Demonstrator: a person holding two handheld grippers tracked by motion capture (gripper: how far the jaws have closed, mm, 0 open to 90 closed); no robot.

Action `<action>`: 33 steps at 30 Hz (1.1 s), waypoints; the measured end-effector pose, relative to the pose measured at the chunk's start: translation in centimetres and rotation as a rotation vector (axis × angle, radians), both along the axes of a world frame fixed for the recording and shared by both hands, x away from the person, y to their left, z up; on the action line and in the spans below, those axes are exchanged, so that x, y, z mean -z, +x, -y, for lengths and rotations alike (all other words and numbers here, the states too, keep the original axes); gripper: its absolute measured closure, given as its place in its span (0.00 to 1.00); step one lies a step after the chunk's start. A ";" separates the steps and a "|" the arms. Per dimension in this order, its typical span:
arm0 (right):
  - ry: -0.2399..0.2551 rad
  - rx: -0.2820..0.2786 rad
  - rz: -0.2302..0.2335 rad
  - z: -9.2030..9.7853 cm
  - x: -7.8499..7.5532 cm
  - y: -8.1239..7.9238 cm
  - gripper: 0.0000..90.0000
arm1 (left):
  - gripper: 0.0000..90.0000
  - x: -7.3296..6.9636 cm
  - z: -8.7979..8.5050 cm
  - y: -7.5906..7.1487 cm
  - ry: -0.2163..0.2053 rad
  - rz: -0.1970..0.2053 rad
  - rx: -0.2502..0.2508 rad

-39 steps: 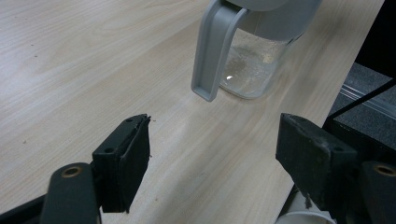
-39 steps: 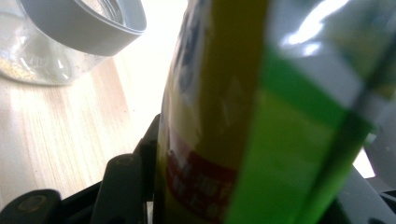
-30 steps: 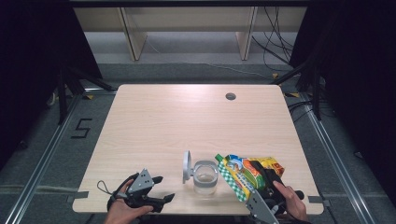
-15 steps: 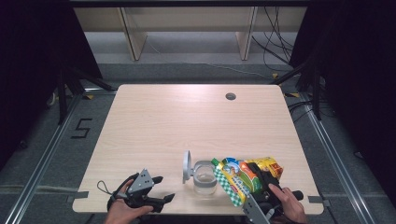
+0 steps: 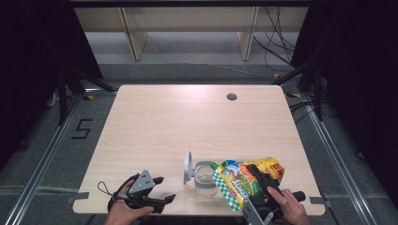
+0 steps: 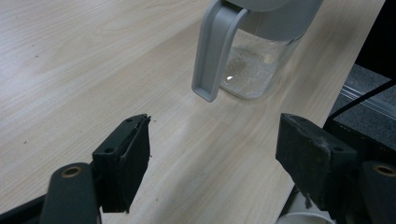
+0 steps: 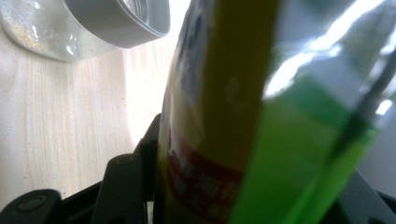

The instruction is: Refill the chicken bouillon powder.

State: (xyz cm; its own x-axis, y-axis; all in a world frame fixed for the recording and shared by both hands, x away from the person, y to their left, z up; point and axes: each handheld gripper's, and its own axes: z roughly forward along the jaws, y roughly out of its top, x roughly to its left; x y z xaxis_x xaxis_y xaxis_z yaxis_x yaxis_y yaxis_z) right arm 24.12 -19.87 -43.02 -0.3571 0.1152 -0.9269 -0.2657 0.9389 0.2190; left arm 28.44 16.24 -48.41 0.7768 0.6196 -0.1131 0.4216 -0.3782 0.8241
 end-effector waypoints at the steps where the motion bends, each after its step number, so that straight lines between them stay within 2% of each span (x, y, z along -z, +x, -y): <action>1: -0.029 -0.011 0.018 0.0 -0.2 0.0 0.55 | 0.28 0.0 0.0 0.0 0.000 -0.002 0.000; 2: 0.013 0.010 0.000 0.0 0.1 -0.1 0.55 | 0.28 0.0 0.0 0.0 -0.001 -0.001 0.000; 3: 0.002 0.009 0.002 0.0 0.1 -0.1 0.55 | 0.28 0.0 0.0 0.0 0.000 -0.001 0.000; 4: -0.046 -0.013 0.028 -0.1 -0.1 0.0 0.55 | 0.28 0.0 0.0 0.0 0.000 0.000 0.000; 5: -0.012 0.027 0.004 0.0 0.2 -0.3 0.55 | 0.28 0.0 0.0 0.0 0.001 0.001 0.000; 6: -0.017 0.033 0.000 -0.1 0.2 -0.3 0.55 | 0.28 0.0 0.0 0.0 0.000 0.000 -0.001; 7: -0.062 0.039 0.020 0.0 -0.1 -0.4 0.55 | 0.28 0.0 0.0 0.0 -0.002 -0.005 -0.004; 9: -0.141 -0.021 0.053 -0.2 -0.6 0.0 0.55 | 0.28 -0.1 -0.1 0.1 0.010 0.014 0.016; 10: -0.157 -0.017 0.055 -0.2 -0.5 0.0 0.55 | 0.28 -0.1 -0.1 0.1 0.011 0.016 0.016; 13: -0.171 -0.015 0.054 -0.4 -0.3 0.1 0.55 | 0.28 -0.1 -0.1 0.1 0.023 0.019 0.023; 14: -0.144 0.008 0.041 -0.4 0.0 -0.1 0.55 | 0.28 -0.1 -0.1 0.1 0.022 0.016 0.018; 15: -0.155 0.007 0.044 -0.5 0.0 0.0 0.55 | 0.28 -0.1 -0.1 0.1 0.018 0.011 0.010; 16: -0.169 0.006 0.052 -0.6 0.1 0.0 0.55 | 0.28 -0.1 0.0 0.1 0.010 0.008 0.007; 17: -0.215 -0.017 0.071 -0.7 -0.2 0.2 0.55 | 0.28 -0.1 0.0 0.1 0.017 0.016 0.012; 18: -0.247 -0.034 0.087 -0.9 -0.3 0.3 0.56 | 0.28 -0.1 -0.1 0.0 0.026 -0.005 0.003; 19: -0.246 -0.025 0.085 -0.9 -0.3 0.3 0.56 | 0.28 -0.1 -0.1 0.1 0.022 -0.003 0.011; 20: -0.210 0.006 0.061 -0.8 0.1 0.2 0.56 | 0.28 -0.1 -0.1 0.0 0.021 -0.004 0.010; 22: -0.232 0.018 0.061 -0.8 0.3 0.3 0.56 | 0.28 0.0 -0.1 0.1 0.022 -0.003 0.003; 23: -0.218 0.017 0.057 -0.9 0.5 0.4 0.56 | 0.28 -0.1 -0.1 0.0 0.025 -0.002 -0.003; 24: -0.245 -0.017 0.073 -1.0 0.3 0.6 0.56 | 0.28 0.0 -0.1 0.0 0.024 0.002 -0.003; 25: -0.312 -0.030 0.095 -1.0 -0.2 0.7 0.56 | 0.28 0.0 -0.1 0.1 0.024 0.004 0.007; 26: -0.282 -0.031 0.083 -1.0 0.2 0.7 0.56 | 0.28 0.0 -0.1 0.1 0.023 0.000 0.004; 27: -0.335 -0.031 0.099 -1.0 0.0 0.7 0.56 | 0.28 0.0 -0.1 0.1 0.023 0.001 0.005; 28: -0.349 -0.036 0.100 -1.0 0.0 0.8 0.56 | 0.28 0.0 -0.1 0.1 0.023 0.000 0.005; 30: -0.290 -0.001 0.062 -1.0 0.6 0.7 0.56 | 0.28 0.0 -0.1 0.1 0.019 -0.001 0.006; 31: -0.306 -0.025 0.076 -1.0 0.5 0.8 0.56 | 0.28 0.0 -0.1 0.1 0.020 0.000 0.007; 32: -0.343 -0.062 0.096 -1.2 0.3 1.1 0.56 | 0.28 0.0 -0.1 0.1 0.018 -0.002 0.006; 33: -0.355 -0.070 0.113 -1.2 0.3 1.1 0.56 | 0.28 0.0 -0.1 0.1 0.018 -0.002 0.005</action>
State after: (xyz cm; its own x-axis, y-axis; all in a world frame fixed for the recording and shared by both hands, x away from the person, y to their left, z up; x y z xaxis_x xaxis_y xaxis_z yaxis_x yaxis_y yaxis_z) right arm 25.23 -18.66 -43.28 -0.2461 -0.2415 -0.9387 -0.3354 0.9299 -0.1513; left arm 28.53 16.31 -48.40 0.7798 0.6174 -0.1039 0.4215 -0.3950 0.8163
